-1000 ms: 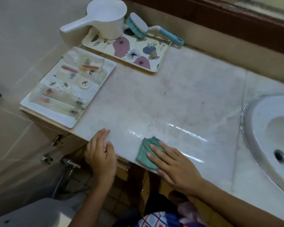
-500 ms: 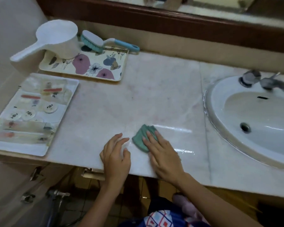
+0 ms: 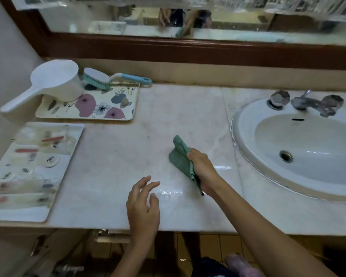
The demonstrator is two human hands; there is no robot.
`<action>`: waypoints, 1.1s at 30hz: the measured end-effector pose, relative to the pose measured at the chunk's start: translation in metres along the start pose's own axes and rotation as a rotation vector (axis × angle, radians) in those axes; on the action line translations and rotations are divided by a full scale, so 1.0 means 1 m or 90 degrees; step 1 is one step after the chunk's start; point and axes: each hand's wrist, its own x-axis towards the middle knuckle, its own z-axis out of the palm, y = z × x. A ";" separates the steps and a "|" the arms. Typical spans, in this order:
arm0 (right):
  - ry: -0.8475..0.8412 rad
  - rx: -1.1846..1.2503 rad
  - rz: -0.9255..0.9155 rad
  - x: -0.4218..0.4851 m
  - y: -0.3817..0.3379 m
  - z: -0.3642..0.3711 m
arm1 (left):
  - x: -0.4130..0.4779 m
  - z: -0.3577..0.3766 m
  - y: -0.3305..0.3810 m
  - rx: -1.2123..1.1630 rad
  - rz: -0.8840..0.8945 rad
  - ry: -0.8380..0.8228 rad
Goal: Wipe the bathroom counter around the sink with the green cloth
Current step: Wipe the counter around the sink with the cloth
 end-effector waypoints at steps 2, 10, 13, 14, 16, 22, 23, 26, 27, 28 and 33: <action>0.017 -0.059 -0.027 0.007 0.000 -0.010 | -0.002 0.004 0.000 0.004 -0.010 -0.020; 0.236 -0.393 -0.154 0.026 0.000 -0.062 | 0.004 0.034 0.012 0.044 0.036 -0.105; 0.287 -0.434 -0.201 0.025 -0.001 -0.097 | 0.019 0.055 0.028 0.070 0.144 -0.204; 0.321 -0.467 -0.224 0.023 0.001 -0.111 | 0.029 0.065 0.034 0.090 0.204 -0.274; 0.412 -0.559 -0.257 0.019 0.007 -0.139 | 0.050 0.089 0.044 0.225 0.307 -0.406; 0.421 -0.828 -0.100 0.033 0.016 -0.204 | 0.065 0.178 0.058 0.513 0.148 -0.390; 0.402 -0.857 -0.097 0.034 0.019 -0.207 | 0.058 0.188 0.057 0.517 0.210 -0.403; 0.389 -0.864 -0.113 0.034 0.021 -0.206 | 0.064 0.198 0.055 0.496 0.410 -0.499; 0.391 -0.860 -0.119 0.035 0.021 -0.206 | 0.076 0.197 0.054 0.491 0.473 -0.531; 0.396 -0.865 -0.128 0.037 0.021 -0.205 | 0.093 0.196 0.052 0.493 0.525 -0.554; 0.398 -0.902 -0.141 0.047 0.028 -0.205 | 0.238 0.220 0.051 0.643 0.437 -0.402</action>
